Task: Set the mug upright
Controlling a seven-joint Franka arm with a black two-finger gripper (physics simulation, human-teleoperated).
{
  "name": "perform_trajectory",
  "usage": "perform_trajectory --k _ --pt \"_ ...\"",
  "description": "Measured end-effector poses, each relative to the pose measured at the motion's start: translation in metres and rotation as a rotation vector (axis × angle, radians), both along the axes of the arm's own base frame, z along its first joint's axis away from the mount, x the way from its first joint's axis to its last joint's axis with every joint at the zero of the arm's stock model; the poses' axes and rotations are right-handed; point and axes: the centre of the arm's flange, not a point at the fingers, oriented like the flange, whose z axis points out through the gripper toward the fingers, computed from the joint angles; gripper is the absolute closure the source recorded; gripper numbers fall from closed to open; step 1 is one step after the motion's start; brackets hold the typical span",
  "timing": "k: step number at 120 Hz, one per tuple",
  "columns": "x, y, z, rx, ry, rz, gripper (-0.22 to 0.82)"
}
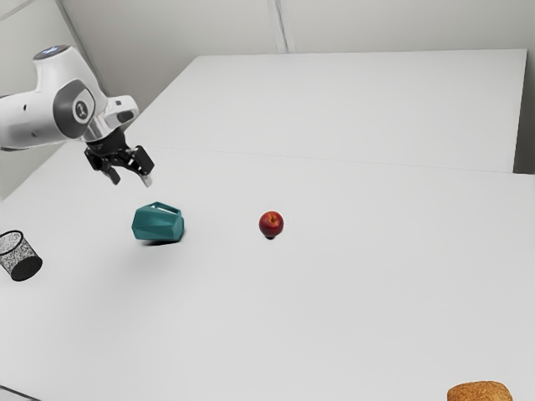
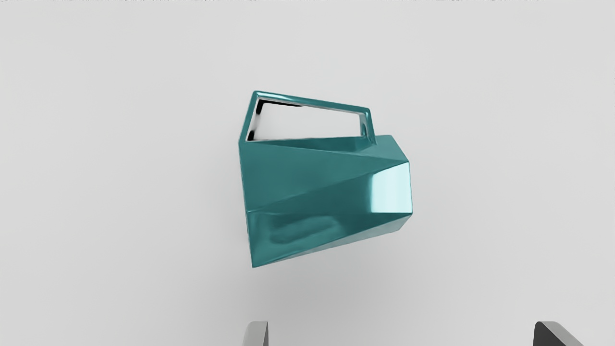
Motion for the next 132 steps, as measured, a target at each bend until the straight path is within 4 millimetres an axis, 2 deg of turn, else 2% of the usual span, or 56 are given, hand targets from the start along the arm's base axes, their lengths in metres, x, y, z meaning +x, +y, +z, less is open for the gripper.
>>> perform_trajectory --k 10,16,21,28,34,43,57,71,88,118,132 --pt "0.001 -0.001 0.0 -0.009 -0.005 -0.002 0.0" --pt "0.001 0.005 0.002 -0.025 -0.018 0.011 0.0" --pt "0.0 0.021 -0.002 -0.053 -0.025 0.042 0.0" --pt "-0.004 0.053 -0.008 -0.108 -0.037 0.098 0.0" --pt "0.002 0.076 -0.013 -0.139 -0.04 0.117 0.0" --pt "0.017 0.091 -0.029 -0.192 -0.021 0.103 0.0" --pt "0.025 0.11 -0.064 -0.313 0.022 0.083 0.0" --pt "0.033 0.119 -0.094 -0.43 0.056 0.044 0.0" --pt "0.031 0.133 -0.125 -0.566 0.071 0.019 0.0" --pt "0.034 0.145 -0.161 -0.699 0.056 -0.042 0.0" --pt "0.035 0.144 -0.174 -0.752 0.038 -0.058 0.0"
